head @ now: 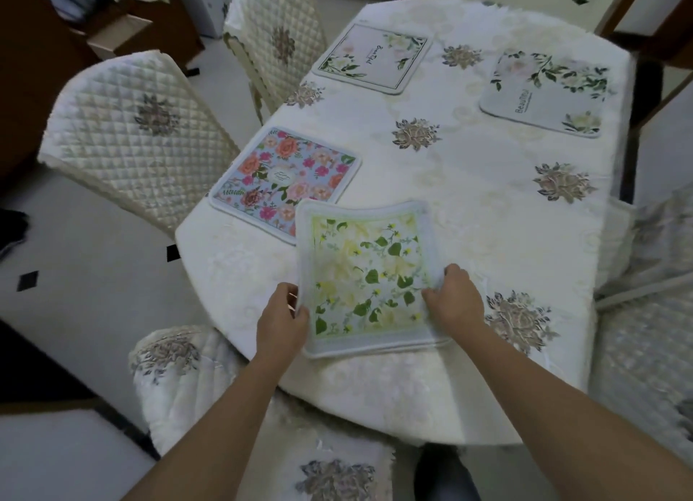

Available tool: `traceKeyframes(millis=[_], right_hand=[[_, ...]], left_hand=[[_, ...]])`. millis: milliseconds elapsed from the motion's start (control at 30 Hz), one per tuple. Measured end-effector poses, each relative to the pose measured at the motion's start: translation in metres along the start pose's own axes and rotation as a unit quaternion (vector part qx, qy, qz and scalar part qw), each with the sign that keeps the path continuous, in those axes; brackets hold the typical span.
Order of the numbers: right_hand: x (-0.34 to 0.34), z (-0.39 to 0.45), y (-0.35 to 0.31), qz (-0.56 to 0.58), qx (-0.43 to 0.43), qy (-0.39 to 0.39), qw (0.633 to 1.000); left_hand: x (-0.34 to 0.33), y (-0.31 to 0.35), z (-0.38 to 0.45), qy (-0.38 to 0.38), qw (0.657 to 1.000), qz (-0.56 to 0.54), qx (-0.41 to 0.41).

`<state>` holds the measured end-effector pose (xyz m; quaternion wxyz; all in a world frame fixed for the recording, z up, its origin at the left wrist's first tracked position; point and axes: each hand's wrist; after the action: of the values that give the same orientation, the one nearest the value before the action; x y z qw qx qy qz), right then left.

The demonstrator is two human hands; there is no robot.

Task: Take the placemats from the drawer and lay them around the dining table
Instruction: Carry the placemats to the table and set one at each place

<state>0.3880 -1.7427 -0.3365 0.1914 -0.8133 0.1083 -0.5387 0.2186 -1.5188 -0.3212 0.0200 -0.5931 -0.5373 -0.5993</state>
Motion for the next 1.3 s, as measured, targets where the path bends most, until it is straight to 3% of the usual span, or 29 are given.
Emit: traceKeyframes(millis=[367, 600, 800, 1300], right_hand=[[0.073, 0.026, 0.087, 0.053, 0.075, 0.019, 0.996], [0.115, 0.045, 0.149, 0.027, 0.052, 0.024, 0.998], [0.097, 0.033, 0.185, -0.021, 0.041, -0.016, 0.999], [0.085, 0.032, 0.177, -0.046, 0.017, 0.0, 0.999]], left_hand=[[-0.057, 0.087, -0.037, 0.069, 0.997, -0.041, -0.01], [-0.119, 0.121, -0.051, -0.013, 0.998, -0.057, 0.019], [-0.138, 0.103, -0.063, -0.066, 0.996, -0.015, 0.053], [-0.138, 0.089, -0.052, -0.141, 0.985, -0.043, 0.091]])
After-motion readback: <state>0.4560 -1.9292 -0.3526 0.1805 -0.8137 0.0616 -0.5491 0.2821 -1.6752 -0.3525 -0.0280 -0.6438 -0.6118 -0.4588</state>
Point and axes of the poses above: each hand's wrist, its own z-axis towards the middle knuckle, its own x-axis out of the back of the hand, y = z × x
